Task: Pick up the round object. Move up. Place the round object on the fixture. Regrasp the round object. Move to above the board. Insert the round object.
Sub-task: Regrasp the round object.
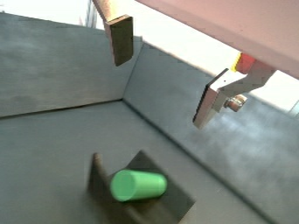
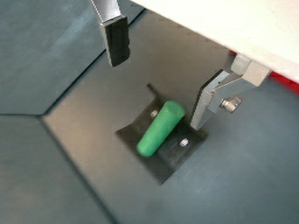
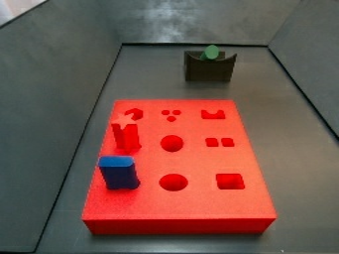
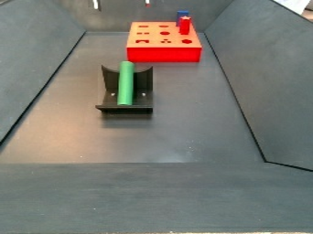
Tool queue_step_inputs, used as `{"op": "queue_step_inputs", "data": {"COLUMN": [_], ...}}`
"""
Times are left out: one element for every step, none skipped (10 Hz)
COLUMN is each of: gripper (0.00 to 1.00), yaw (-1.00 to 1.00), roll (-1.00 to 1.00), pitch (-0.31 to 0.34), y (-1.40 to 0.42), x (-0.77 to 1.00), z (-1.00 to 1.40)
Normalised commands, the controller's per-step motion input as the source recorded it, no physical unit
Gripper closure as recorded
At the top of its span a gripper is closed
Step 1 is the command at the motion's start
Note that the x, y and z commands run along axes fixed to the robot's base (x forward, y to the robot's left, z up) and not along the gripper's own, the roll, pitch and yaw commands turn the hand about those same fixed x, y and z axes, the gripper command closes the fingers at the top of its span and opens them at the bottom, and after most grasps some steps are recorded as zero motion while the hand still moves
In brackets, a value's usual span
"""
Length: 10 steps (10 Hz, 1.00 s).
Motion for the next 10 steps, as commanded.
{"op": "queue_step_inputs", "data": {"gripper": [0.00,0.00,0.00,0.00,0.00,0.00,0.00,0.00,0.00,0.00], "yaw": [0.02,0.02,0.02,0.03,0.03,0.05,0.06,0.13,0.14,0.17], "roll": [1.00,1.00,1.00,0.91,0.70,0.44,0.30,0.23,0.21,0.17], "pitch": [-0.025,-0.009,0.012,0.050,0.076,0.107,0.114,0.147,0.128,0.083], "y": [-0.02,-0.03,-0.03,-0.03,-0.04,-0.04,-0.03,0.08,0.08,0.07], "x": [0.03,0.04,0.05,0.07,0.08,0.09,0.09,0.03,0.03,0.05], "z": [-0.01,-0.01,-0.01,-0.01,-0.01,-0.02,-0.01,-1.00,-1.00,-1.00]}}
